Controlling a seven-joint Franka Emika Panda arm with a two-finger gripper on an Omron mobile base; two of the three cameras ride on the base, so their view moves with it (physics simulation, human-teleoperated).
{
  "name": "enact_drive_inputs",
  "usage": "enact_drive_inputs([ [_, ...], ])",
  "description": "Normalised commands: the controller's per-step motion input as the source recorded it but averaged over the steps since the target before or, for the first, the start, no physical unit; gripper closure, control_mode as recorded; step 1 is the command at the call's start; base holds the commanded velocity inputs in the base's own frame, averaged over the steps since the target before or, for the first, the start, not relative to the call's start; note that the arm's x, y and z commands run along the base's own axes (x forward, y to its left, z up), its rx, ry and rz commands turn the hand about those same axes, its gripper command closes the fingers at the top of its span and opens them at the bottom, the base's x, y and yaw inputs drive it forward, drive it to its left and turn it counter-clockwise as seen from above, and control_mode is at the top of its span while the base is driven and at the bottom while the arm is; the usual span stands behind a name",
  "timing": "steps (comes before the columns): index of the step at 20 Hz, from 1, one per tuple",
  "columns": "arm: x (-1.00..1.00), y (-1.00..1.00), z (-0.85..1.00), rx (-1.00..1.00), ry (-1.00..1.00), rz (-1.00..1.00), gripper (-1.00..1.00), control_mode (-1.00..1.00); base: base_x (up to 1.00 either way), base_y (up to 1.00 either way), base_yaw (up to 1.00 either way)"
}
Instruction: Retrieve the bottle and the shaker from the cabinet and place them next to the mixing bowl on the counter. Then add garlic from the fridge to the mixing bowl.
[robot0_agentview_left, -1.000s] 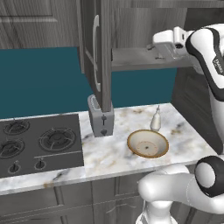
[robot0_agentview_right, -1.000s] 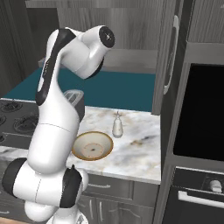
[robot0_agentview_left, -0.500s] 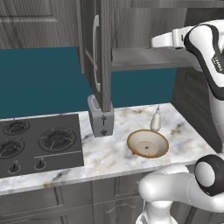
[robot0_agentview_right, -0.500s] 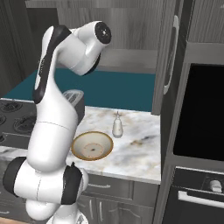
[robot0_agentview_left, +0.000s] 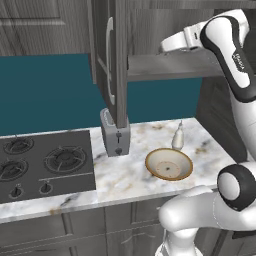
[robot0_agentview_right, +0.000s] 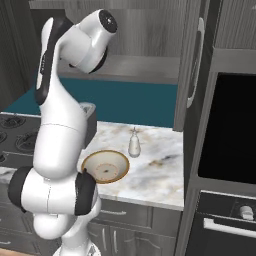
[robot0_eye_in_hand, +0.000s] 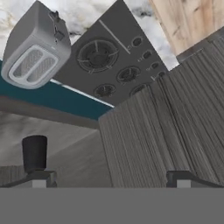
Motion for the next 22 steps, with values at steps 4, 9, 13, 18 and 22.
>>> enact_drive_inputs([
  [4,0.12,0.00,-0.31,-0.07,-0.33,0.17,-1.00,-1.00,0.00,0.00,0.00],
  [9,0.18,-0.02,-0.52,-0.05,-0.40,0.14,-1.00,-1.00,0.00,0.00,0.00],
  [13,0.36,-0.18,-0.57,-0.01,-0.23,0.06,-1.00,-1.00,0.00,0.00,0.00],
  [18,0.48,-0.04,-0.35,-0.02,-0.04,0.04,-1.00,-1.00,0.00,0.00,0.00],
  [22,0.49,0.00,-0.19,-0.06,0.00,0.00,-1.00,-1.00,0.00,0.00,0.00],
])
